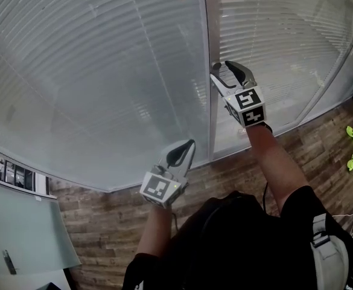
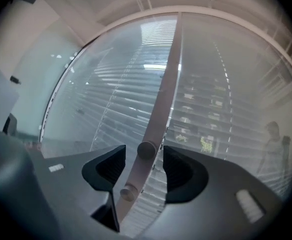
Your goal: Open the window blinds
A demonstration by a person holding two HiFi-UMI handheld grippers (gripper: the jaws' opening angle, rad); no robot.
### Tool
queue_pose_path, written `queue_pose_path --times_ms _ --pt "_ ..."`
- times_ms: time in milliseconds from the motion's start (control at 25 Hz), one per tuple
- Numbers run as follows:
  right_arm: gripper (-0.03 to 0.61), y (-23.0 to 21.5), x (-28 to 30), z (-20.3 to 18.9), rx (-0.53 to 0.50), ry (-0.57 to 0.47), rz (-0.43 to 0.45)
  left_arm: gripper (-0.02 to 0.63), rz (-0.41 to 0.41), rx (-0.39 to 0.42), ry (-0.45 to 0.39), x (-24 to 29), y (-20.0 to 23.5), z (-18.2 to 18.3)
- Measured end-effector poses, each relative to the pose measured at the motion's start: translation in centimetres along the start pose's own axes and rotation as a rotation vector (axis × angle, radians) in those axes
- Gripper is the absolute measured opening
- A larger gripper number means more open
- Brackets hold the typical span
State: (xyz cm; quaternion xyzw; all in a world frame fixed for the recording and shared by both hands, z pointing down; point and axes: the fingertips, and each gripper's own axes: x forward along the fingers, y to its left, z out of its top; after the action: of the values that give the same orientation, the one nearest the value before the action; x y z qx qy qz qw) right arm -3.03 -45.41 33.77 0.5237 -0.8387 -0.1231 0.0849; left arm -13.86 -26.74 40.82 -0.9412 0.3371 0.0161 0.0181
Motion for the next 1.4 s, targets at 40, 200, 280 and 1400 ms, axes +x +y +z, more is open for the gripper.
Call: queue_pose_path --times_ms 40,200,280,1400 --pt "0.232 0.2 0.0 0.3 -0.059 0.007 0.003 0.005 -0.002 -0.001 0.000 0.1 0.0 0.0" --pt "0.244 0.7 -0.2 1.4 -0.344 0.060 -0.006 0.005 -0.007 -0.007 -0.005 0.2 0.1 0.1" --pt "0.245 0.9 -0.2 1.6 -0.467 0.093 -0.008 0.004 -0.009 -0.002 -0.025 0.3 0.3 -0.2" --pt "0.132 1.7 1.5 0.5 -0.941 0.152 0.038 0.005 0.021 -0.007 -0.041 0.5 1.5 -0.1"
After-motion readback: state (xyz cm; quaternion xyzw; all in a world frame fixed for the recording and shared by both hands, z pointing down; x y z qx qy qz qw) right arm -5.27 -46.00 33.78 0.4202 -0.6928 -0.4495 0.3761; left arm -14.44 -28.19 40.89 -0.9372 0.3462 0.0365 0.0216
